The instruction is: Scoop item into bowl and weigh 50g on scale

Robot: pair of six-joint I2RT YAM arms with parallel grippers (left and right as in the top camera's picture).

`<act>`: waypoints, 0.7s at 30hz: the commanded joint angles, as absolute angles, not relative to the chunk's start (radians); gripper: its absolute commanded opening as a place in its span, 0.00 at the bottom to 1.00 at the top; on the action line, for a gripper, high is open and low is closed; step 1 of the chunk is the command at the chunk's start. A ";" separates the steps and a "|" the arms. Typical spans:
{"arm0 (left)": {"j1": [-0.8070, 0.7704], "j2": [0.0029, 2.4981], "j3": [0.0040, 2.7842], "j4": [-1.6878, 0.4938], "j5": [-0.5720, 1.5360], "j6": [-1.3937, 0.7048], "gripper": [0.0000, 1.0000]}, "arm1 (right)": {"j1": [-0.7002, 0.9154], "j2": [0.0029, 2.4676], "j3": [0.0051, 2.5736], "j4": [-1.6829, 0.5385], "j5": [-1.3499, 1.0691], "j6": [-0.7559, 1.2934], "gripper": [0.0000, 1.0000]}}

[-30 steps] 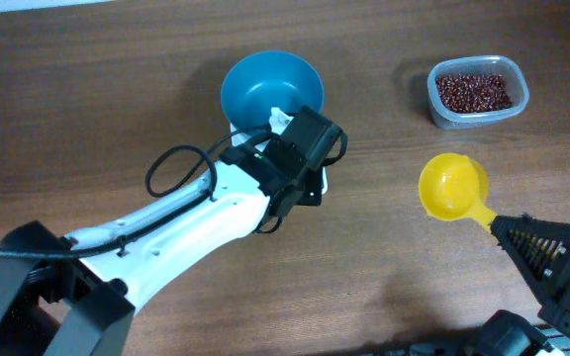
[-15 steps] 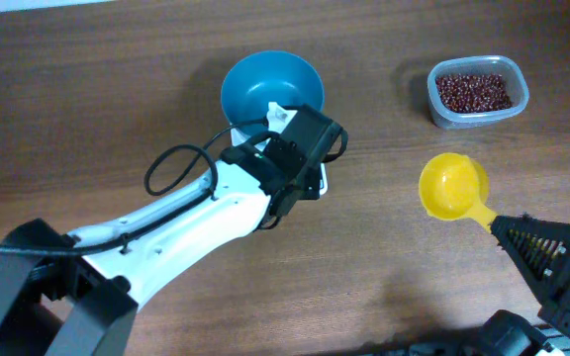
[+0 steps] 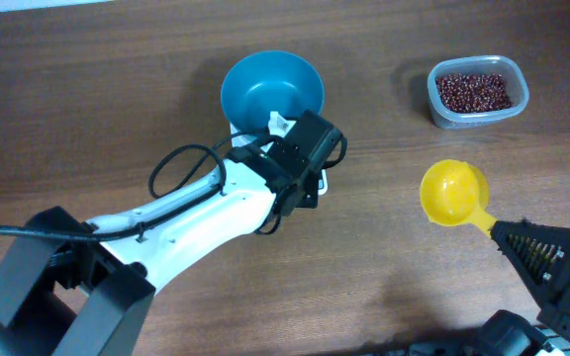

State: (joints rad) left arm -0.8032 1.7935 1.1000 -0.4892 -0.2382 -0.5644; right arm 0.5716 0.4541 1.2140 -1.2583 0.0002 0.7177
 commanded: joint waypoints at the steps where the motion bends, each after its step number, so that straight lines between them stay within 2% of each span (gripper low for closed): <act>1: -0.807 1.803 1.113 -0.544 -0.225 -0.560 0.00 | 0.569 0.450 1.229 -1.262 0.009 0.706 0.04; 9: -0.807 1.803 1.113 -0.562 -0.224 -0.559 0.00 | 0.569 0.450 1.229 -1.268 0.009 0.706 0.04; 12: -0.807 1.803 1.113 -0.562 -0.224 -0.559 0.00 | 0.569 0.450 1.229 -1.269 0.010 0.628 0.04; 21: -0.810 1.803 1.113 -0.553 -0.191 -0.452 0.00 | 0.569 0.450 1.229 -1.269 0.013 0.598 0.04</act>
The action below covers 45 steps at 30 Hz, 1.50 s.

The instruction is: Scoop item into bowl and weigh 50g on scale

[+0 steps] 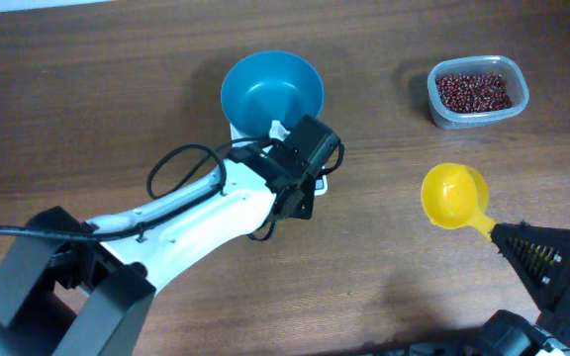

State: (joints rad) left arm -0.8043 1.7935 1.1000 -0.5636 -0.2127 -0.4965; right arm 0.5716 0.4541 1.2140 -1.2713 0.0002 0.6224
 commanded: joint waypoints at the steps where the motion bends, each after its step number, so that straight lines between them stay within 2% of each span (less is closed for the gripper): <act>1: -0.810 1.803 1.113 -0.541 -0.199 -0.450 0.00 | 0.569 0.450 1.229 -1.269 0.014 0.598 0.04; 21: -0.810 1.816 1.113 -0.414 -0.322 -0.451 0.00 | 0.569 0.450 1.229 -1.192 0.401 0.598 0.04; 45: -0.809 1.888 1.113 -0.351 -0.322 -0.451 0.00 | 0.569 0.450 1.229 -1.172 0.420 0.598 0.04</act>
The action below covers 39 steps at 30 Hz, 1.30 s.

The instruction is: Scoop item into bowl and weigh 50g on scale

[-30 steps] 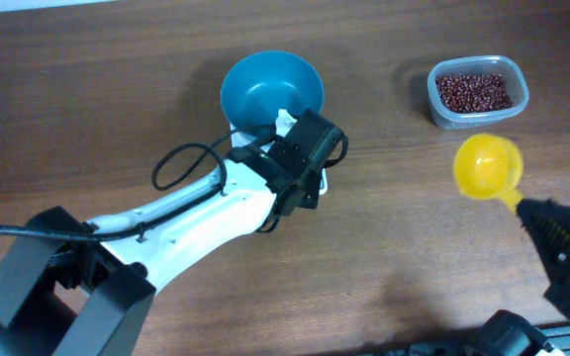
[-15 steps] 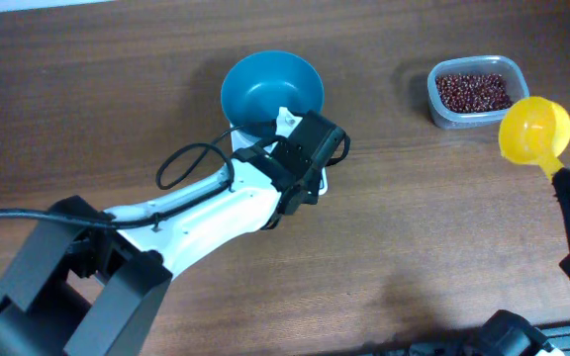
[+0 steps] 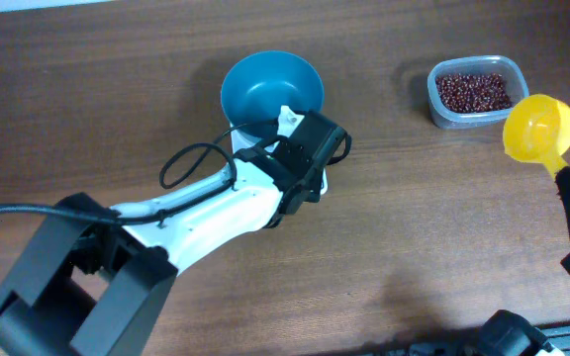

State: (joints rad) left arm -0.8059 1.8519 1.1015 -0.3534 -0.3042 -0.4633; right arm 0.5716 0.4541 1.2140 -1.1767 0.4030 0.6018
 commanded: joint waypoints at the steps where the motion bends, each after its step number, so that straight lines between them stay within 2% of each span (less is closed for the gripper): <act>1: -0.809 1.890 1.113 -0.350 -0.322 -0.451 0.00 | 0.569 0.450 1.229 -1.172 0.420 0.598 0.04; 28: -0.809 1.930 1.113 -0.361 -0.276 -0.457 0.00 | 0.569 0.450 1.229 -1.174 0.420 0.598 0.04; 33: -0.809 1.909 1.119 -0.404 -0.277 -0.454 0.00 | 0.569 0.450 1.229 -1.175 0.419 0.598 0.04; 39: -0.809 1.764 1.162 -0.583 -0.277 -0.454 0.00 | 0.569 0.450 1.229 -1.175 0.420 0.598 0.04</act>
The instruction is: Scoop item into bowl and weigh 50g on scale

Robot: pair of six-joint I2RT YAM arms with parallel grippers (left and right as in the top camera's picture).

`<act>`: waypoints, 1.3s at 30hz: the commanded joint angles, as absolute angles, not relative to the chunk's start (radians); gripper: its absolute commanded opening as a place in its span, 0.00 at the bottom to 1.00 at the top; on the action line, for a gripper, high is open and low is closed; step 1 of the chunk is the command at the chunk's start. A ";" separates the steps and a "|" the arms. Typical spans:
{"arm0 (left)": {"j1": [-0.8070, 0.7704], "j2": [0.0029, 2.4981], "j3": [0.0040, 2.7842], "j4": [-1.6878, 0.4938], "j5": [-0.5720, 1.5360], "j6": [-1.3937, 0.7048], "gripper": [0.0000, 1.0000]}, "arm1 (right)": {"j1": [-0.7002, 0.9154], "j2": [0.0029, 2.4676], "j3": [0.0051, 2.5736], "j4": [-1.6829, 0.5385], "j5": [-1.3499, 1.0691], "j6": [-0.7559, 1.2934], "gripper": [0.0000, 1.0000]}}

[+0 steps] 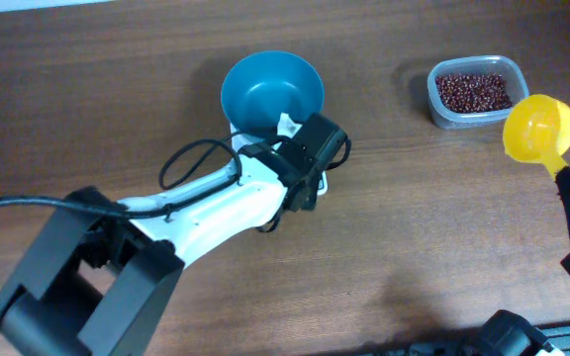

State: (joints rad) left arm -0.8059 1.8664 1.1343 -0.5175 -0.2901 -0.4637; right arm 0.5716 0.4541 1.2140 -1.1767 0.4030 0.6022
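A blue bowl [265, 87] stands empty on a small white scale [323, 182], most of which lies hidden under the bowl and my left arm. My left gripper [287, 127] sits at the bowl's near rim. Its fingers are largely covered by the wrist, so their state is unclear. A clear tub of dark red beans [477, 92] stands at the back right. Just right of the tub hangs an empty yellow scoop [539, 129], with my right gripper [565, 176] shut on its handle.
The brown wooden table [87, 109] bears the objects. My white left arm and its black cable [191, 163] stretch from the lower left up to the scale. The right arm's black body fills the right edge.
The scoop hangs in the same place beside the bean tub. My left gripper stays at the bowl's rim, while the left arm's lower links have shifted slightly to the right.
At the first two moments my right gripper held the empty scoop over the table, below and left of the bean tub, and my left gripper was at the bowl on the scale. Later the scoop was beside the tub's right edge, where it still is.
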 commanded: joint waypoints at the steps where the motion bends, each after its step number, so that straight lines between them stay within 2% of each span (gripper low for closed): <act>1: -0.809 1.723 1.164 -0.609 -0.277 -0.454 0.00 | 0.569 0.450 1.229 -1.175 0.420 0.598 0.04; 5: -0.809 1.523 1.164 -0.641 -0.291 -0.454 0.00 | 0.569 0.450 1.229 -1.173 0.440 0.598 0.04; 7: -0.809 1.402 1.164 -0.633 -0.393 -0.454 0.02 | 0.569 0.450 1.229 -1.170 0.462 0.598 0.04; 9: -0.809 1.320 1.164 -0.622 -0.527 -0.454 0.15 | 0.569 0.450 1.229 -1.166 0.484 0.599 0.04; 10: -0.809 1.282 1.164 -0.614 -0.597 -0.454 0.26 | 0.569 0.450 1.229 -1.164 0.491 0.598 0.04; 14: -0.796 1.179 1.164 -0.588 -0.902 -0.454 0.41 | 0.569 0.450 1.227 -1.141 0.511 0.599 0.04; 17: -0.736 1.164 1.164 -0.597 -0.970 -0.454 0.59 | 0.569 0.453 1.227 -1.135 0.522 0.599 0.04; 19: -0.682 1.164 1.164 -0.610 -0.902 -0.450 0.67 | 0.569 0.453 1.227 -1.135 0.537 0.599 0.04; 22: -0.597 1.163 1.164 -0.614 -0.521 -0.212 0.70 | 0.569 0.453 1.227 -1.124 0.540 0.599 0.04; 25: -0.508 1.163 1.170 -0.663 -0.097 0.029 0.95 | 0.569 0.455 1.227 -1.116 0.548 0.599 0.04; 27: -0.455 1.163 1.194 -0.730 0.044 0.071 0.99 | 0.569 0.456 1.227 -1.116 0.559 0.599 0.04; 31: -0.389 1.163 1.260 -0.867 0.146 0.117 0.99 | 0.569 0.459 1.224 -1.099 0.564 0.599 0.04; 39: -0.374 1.168 1.274 -0.935 0.099 0.121 0.99 | 0.569 0.486 1.145 -0.970 0.592 0.599 0.04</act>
State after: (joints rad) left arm -0.3790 1.1633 1.2552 -0.9138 0.0898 0.0906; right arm 0.5720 0.4568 1.1812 -1.0061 0.5659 0.6018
